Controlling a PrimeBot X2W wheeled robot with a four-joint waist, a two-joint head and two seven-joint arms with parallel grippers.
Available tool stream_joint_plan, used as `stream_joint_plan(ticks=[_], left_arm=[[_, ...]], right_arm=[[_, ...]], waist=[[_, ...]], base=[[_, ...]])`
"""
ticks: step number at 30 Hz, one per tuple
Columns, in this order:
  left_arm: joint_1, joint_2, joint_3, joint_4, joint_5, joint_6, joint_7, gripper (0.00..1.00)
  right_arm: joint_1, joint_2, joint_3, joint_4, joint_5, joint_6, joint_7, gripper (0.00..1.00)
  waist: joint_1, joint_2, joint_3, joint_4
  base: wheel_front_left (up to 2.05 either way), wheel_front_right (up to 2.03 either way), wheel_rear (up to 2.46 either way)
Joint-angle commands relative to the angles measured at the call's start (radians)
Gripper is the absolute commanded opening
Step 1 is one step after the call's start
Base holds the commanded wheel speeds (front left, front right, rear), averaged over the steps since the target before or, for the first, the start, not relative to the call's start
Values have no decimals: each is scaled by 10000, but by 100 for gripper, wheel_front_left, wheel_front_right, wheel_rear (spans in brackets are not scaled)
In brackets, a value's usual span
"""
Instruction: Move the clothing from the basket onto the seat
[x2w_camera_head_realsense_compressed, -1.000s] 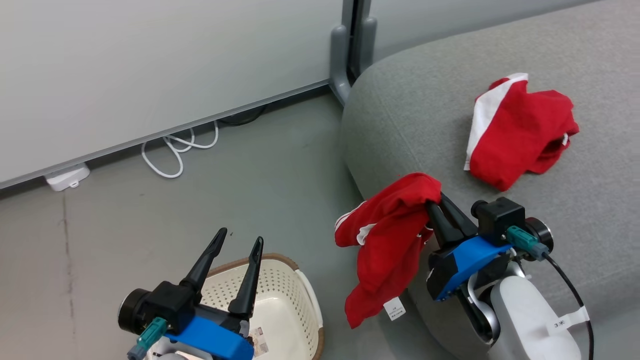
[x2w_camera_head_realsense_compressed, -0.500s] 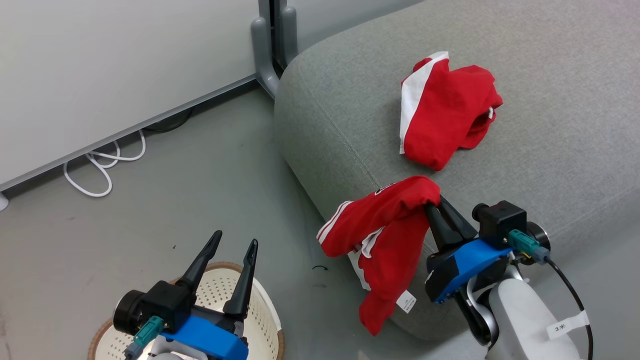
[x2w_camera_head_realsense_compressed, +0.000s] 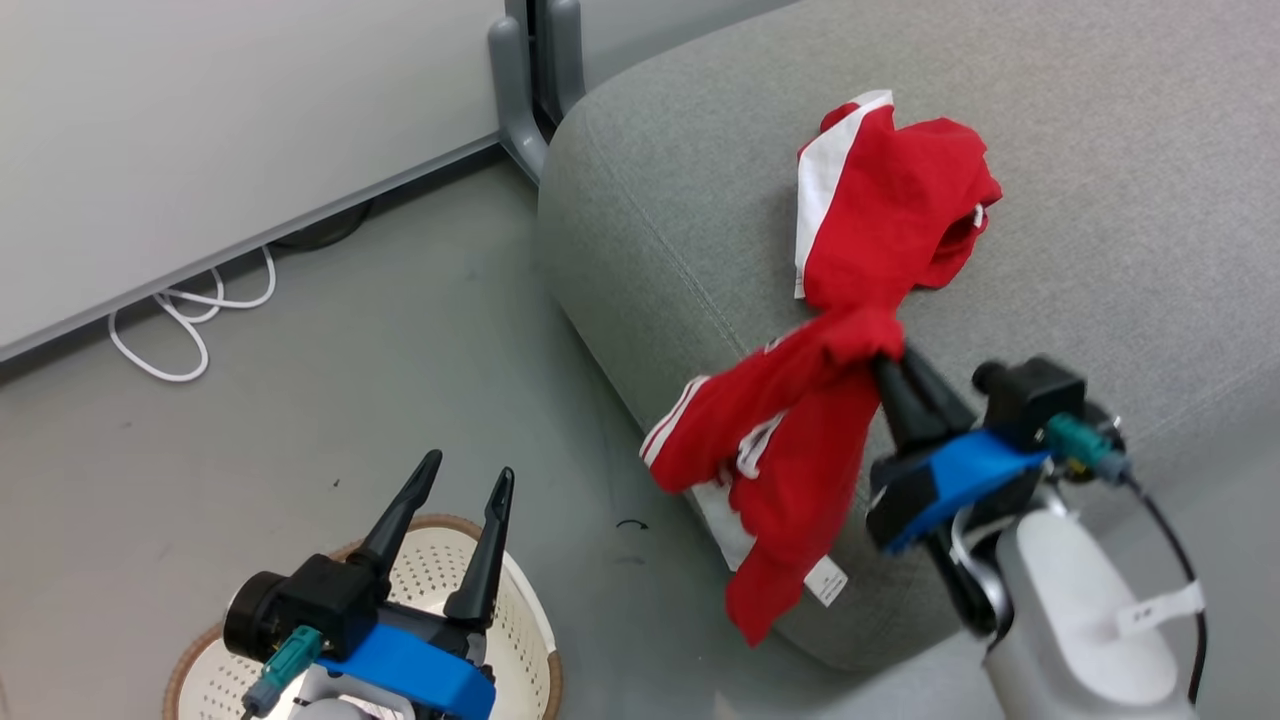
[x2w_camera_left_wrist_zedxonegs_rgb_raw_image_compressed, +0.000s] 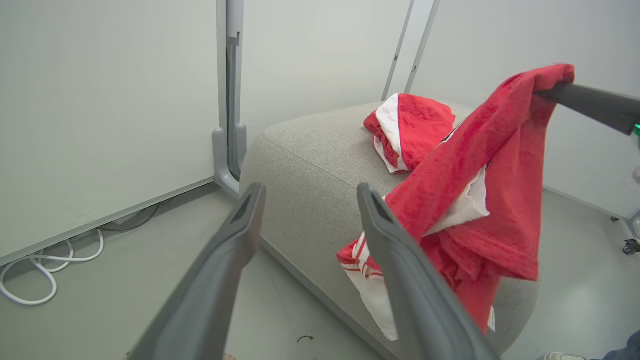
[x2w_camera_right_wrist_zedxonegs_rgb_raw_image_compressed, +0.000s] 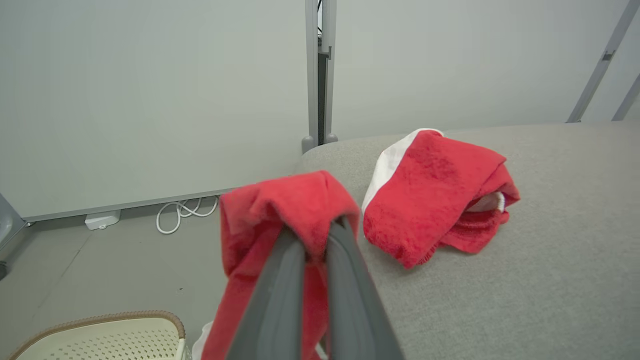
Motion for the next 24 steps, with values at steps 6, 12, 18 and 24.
stream_joint_plan(ticks=[6,12,18,24], left_arm=[[-289,163,161,-239,110,-8,-26,100],[-637,403,110,-597,262,-9,-26,100],[-1017,769,171,-1005,396,-9,-26,100],[-1354,1064,248,-1614,504,-9,-26,100]], right_arm=[[-1759,-6,-978,-310,-324,3,252,0],[-3962,-367,-2171,-504,-565,2,858,0],[-6042,-1423,-3643,-361,-585,2,1414,0],[-7376,-2342,-5483,60,-1029,3,1327,0]], waist=[[0,0,528,55],[0,0,1399,235],[0,0,2505,455],[0,0,3707,773]], base=[[0,0,0],[0,0,0],[0,0,0],[0,0,0]])
